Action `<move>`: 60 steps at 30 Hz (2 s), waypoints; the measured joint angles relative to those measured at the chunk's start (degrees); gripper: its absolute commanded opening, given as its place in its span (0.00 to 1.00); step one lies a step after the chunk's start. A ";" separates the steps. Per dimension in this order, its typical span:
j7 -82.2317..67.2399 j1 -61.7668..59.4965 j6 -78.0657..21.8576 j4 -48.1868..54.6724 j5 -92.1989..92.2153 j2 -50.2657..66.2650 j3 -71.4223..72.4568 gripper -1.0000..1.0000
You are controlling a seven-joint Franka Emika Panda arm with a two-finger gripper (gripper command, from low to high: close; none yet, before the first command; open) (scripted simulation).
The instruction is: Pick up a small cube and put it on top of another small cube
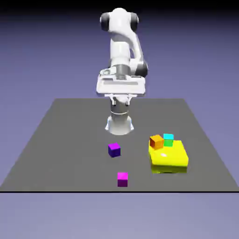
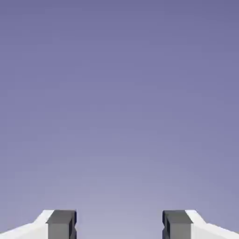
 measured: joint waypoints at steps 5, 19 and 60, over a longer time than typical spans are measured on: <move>0.82 -0.35 -10.60 9.06 0.00 10.38 0.43 0.50; 3.13 -1.34 -40.29 34.42 0.00 39.45 1.64 0.50; 9.53 -7.33 -62.68 31.38 7.37 47.67 -1.20 0.00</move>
